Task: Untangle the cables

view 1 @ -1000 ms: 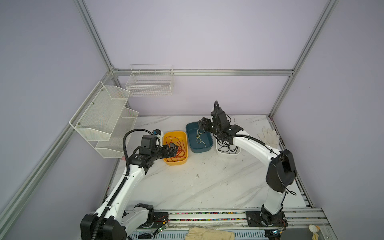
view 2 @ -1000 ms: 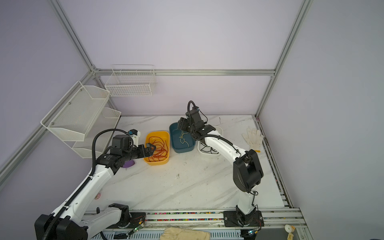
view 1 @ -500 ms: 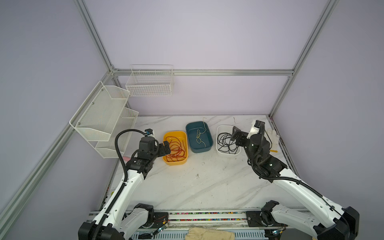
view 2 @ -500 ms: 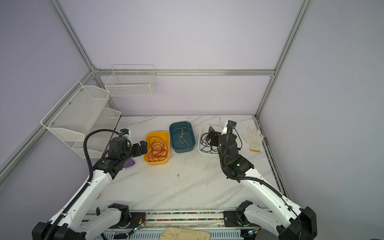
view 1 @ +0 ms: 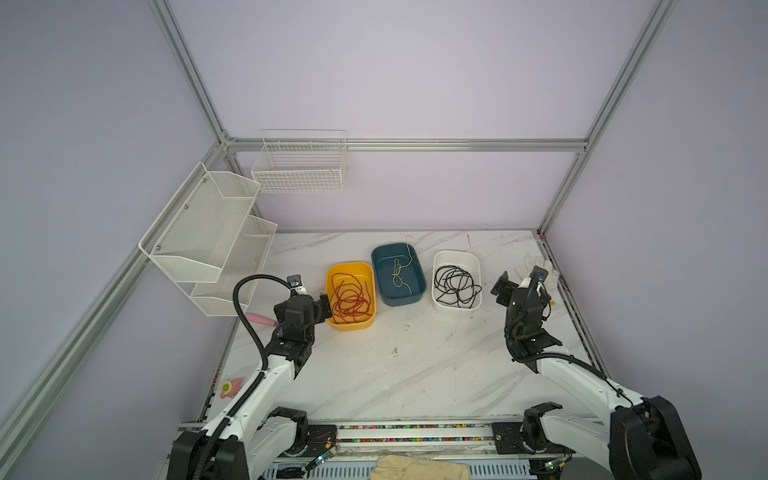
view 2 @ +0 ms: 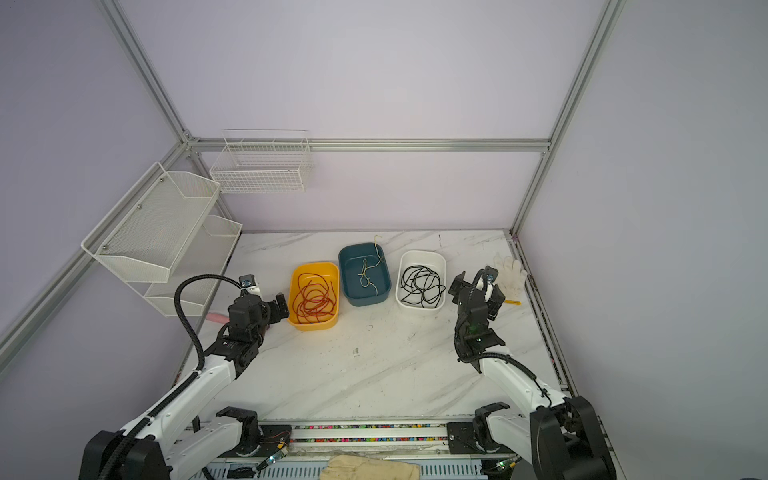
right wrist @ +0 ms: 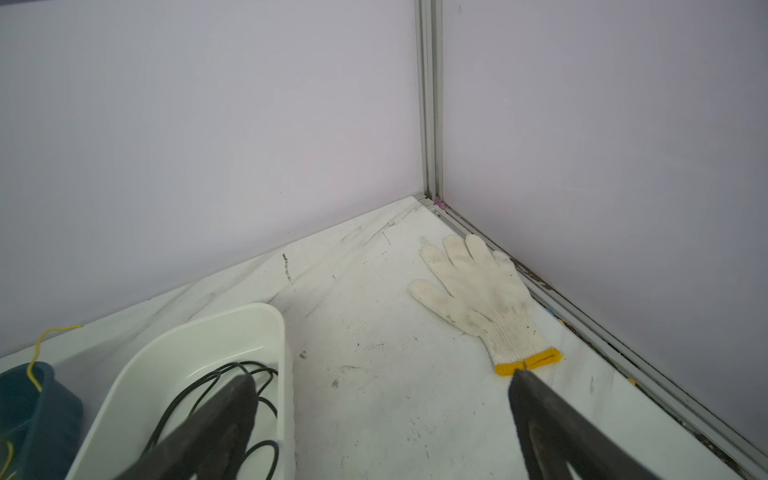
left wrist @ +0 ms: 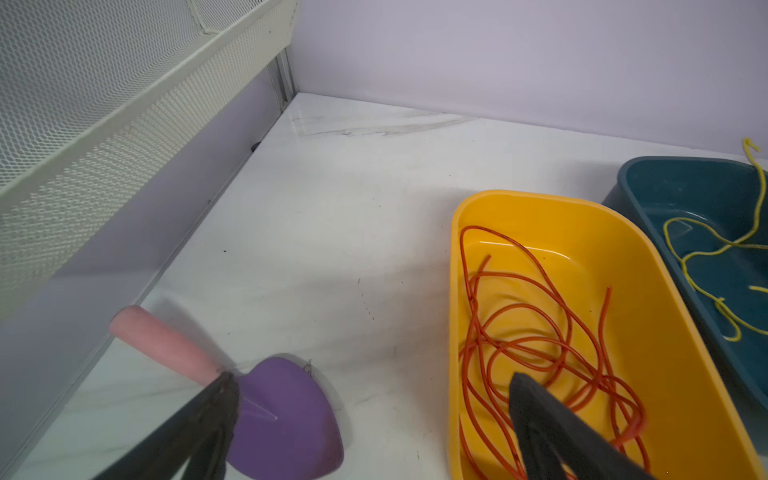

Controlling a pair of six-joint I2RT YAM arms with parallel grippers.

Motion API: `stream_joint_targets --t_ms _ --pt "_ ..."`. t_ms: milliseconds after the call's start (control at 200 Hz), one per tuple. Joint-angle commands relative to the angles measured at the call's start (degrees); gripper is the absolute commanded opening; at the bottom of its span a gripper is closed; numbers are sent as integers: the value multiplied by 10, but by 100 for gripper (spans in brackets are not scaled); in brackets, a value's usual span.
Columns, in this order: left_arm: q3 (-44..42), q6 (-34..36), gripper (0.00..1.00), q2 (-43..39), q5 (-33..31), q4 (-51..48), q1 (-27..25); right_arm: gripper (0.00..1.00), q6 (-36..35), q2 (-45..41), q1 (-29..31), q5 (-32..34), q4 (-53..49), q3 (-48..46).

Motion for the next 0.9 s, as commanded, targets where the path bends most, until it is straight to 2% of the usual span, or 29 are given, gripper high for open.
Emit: stream_joint_targets --t_ms 0,55,115,200,245,305,365,420,440,495,545,595,660,755,895 --pt "-53 54 100 41 -39 135 16 98 -45 54 -25 -30 184 -35" --pt "-82 71 100 59 -30 201 23 98 -50 90 -37 -66 275 -57" --pt "-100 84 100 73 -11 256 33 98 -64 136 -46 -99 331 -58" --pt "-96 88 100 97 32 287 61 98 -88 227 -54 -134 403 -47" --pt "-94 87 100 110 42 309 70 98 -129 252 -56 -135 434 -38" --pt "-90 89 100 130 61 338 81 98 -128 274 -64 -168 433 -27" --pt "-85 84 100 152 77 372 93 98 -122 322 -80 -182 483 -32" --pt "-81 65 100 173 91 390 106 98 -123 374 -86 -190 574 -43" --pt "-81 60 100 183 104 404 111 97 -123 369 -86 -195 553 -36" --pt "-86 52 100 209 117 440 118 98 -107 342 -93 -222 415 5" --pt "-81 64 100 259 132 465 118 98 -119 361 -102 -240 462 2" --pt "-70 83 100 288 134 482 113 98 -115 349 -104 -242 421 9" --pt "-68 82 100 291 130 478 109 98 -116 358 -106 -245 452 4" --pt "-70 85 100 293 126 485 107 98 -116 352 -106 -237 442 4" --pt "-72 95 100 300 84 504 90 98 -116 351 -103 -234 447 2"
